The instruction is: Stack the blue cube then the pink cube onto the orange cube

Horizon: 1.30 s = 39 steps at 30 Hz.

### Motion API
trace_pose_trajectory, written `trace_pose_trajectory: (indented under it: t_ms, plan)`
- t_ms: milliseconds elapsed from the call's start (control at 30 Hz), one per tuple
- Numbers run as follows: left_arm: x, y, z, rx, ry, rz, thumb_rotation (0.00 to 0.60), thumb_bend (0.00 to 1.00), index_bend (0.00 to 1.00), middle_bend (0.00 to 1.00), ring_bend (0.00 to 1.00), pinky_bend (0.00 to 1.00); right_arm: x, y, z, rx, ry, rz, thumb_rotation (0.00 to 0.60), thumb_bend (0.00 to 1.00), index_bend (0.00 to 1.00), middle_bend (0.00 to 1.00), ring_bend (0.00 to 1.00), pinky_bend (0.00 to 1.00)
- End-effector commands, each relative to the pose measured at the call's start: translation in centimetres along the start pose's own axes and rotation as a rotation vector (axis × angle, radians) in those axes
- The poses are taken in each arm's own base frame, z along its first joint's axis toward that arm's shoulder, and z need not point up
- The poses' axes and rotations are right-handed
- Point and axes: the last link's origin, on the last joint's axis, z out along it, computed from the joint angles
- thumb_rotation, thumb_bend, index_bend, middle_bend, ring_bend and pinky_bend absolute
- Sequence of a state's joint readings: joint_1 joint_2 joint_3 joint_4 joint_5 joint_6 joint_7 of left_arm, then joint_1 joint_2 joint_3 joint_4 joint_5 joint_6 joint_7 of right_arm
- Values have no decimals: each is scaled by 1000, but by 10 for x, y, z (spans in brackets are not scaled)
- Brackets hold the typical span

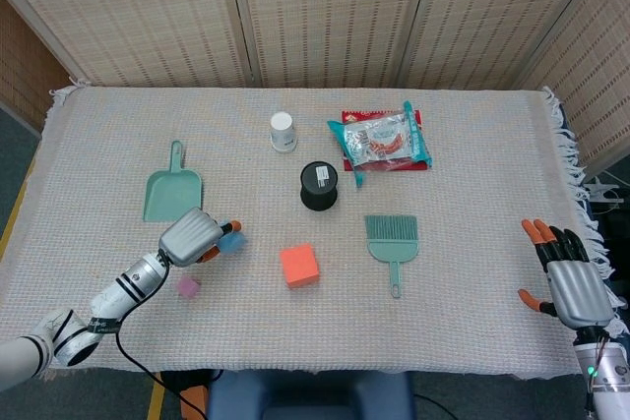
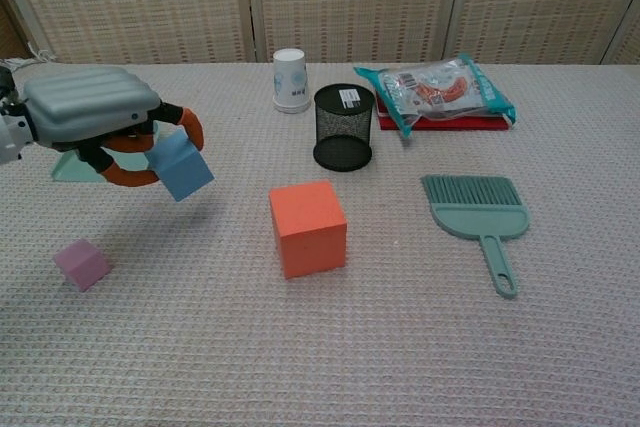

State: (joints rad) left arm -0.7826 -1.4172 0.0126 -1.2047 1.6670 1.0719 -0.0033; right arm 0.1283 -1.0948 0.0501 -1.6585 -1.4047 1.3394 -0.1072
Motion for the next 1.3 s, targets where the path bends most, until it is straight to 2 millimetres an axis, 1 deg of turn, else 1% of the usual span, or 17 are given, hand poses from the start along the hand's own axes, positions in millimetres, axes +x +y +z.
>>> trace_pose_trajectory:
  t_ms: [33, 200, 333, 600, 667, 800, 833, 867, 900, 1067, 1167, 1300]
  plan:
    - [26, 2, -3, 3, -28, -22, 600, 437, 595, 1000, 1000, 1000, 1, 1, -1, 0, 5, 4, 600, 94, 0, 0, 0, 0]
    - [43, 22, -1, -35, -90, -25, 600, 439, 595, 1000, 1000, 1000, 3, 1, -3, 8, 11, 9, 600, 95, 0, 0, 0, 0]
    - [54, 39, 5, -70, -108, -2, 600, 454, 590, 1000, 1000, 1000, 5, 1, -4, 11, 18, 15, 600, 95, 0, 0, 0, 0]
    - [68, 67, 25, -132, -66, 59, 600, 454, 586, 1000, 1000, 1000, 15, 4, -9, 26, 81, 61, 600, 94, 0, 0, 0, 0]
    - [69, 72, 31, -154, -38, 91, 600, 453, 585, 1000, 1000, 1000, 16, 6, -10, 24, 82, 67, 600, 94, 0, 0, 0, 0]
    - [67, 76, 35, -176, -19, 108, 600, 453, 582, 1000, 1000, 1000, 17, 7, -10, 25, 79, 77, 600, 95, 0, 0, 0, 0]
    - [66, 79, 37, -191, -13, 110, 600, 453, 581, 1000, 1000, 1000, 18, 8, -10, 25, 78, 81, 600, 95, 0, 0, 0, 0]
    - [62, 89, 39, -238, -8, 133, 600, 454, 580, 1000, 1000, 1000, 19, 9, -10, 20, 82, 86, 600, 95, 0, 0, 0, 0]
    - [60, 94, 42, -270, 6, 176, 600, 454, 577, 1000, 1000, 1000, 20, 10, -11, 17, 82, 90, 600, 94, 0, 0, 0, 0]
    - [54, 106, 48, -349, 52, 267, 600, 453, 570, 1000, 1000, 1000, 21, 11, -10, 16, 73, 93, 600, 95, 0, 0, 0, 0]
    - [53, 113, 50, -383, 66, 281, 600, 452, 569, 1000, 1000, 1000, 21, 11, -11, 18, 71, 92, 600, 95, 0, 0, 0, 0]
    - [56, 115, 57, -392, 80, 269, 600, 452, 570, 1000, 1000, 1000, 20, 10, -12, 25, 64, 90, 600, 95, 0, 0, 0, 0]
